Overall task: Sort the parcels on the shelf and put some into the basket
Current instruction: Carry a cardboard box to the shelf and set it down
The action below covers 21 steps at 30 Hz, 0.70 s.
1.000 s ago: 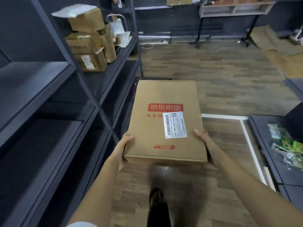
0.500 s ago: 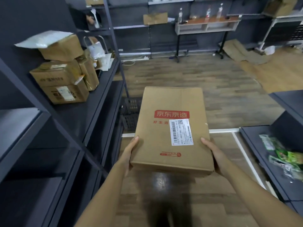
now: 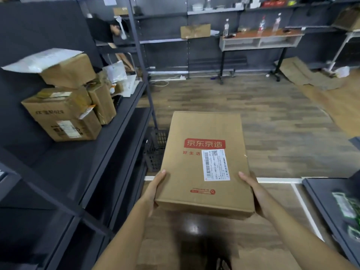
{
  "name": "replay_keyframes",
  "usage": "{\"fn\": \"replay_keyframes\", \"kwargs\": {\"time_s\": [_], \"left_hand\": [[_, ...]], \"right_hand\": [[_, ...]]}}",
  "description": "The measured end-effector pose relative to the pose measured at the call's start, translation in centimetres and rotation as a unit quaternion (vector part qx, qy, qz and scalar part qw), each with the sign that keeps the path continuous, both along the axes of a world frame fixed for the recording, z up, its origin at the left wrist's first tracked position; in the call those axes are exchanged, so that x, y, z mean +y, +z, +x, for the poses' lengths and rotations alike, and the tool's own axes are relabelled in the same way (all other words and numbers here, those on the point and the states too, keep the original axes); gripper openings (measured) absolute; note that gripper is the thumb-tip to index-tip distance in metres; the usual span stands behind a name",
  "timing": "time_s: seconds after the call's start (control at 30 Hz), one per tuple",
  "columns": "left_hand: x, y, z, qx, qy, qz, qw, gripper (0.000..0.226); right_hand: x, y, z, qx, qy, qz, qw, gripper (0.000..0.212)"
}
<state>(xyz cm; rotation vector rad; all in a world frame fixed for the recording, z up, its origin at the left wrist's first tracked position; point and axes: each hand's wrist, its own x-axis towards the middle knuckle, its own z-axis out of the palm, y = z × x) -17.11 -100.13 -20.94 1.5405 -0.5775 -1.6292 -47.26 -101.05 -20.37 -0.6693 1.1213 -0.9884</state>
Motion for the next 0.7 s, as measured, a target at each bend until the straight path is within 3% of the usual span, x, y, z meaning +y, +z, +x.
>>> {"fn": "replay_keyframes", "kwargs": {"time_s": [0.17, 0.43, 0.6, 0.7], "left_hand": [[-6.5, 0.6, -1.8, -0.006, -0.012, -0.009, 1.000, 0.062], [-11.0, 0.7, -1.5, 0.019, 0.033, -0.009, 0.999, 0.064], [-13.9, 0.1, 0.9, 0.030, 0.055, -0.019, 0.998, 0.069], [-16.3, -0.2, 2.4, 0.021, 0.062, -0.031, 0.997, 0.065]], "right_hand": [[-7.5, 0.5, -2.0, 0.013, 0.011, 0.000, 1.000, 0.046], [-16.1, 0.1, -1.2, 0.011, 0.080, -0.008, 0.997, 0.065], [-20.9, -1.0, 1.4, 0.001, 0.112, 0.004, 0.994, 0.056], [-24.6, -1.4, 3.3, 0.013, 0.113, 0.007, 0.993, 0.038]]}}
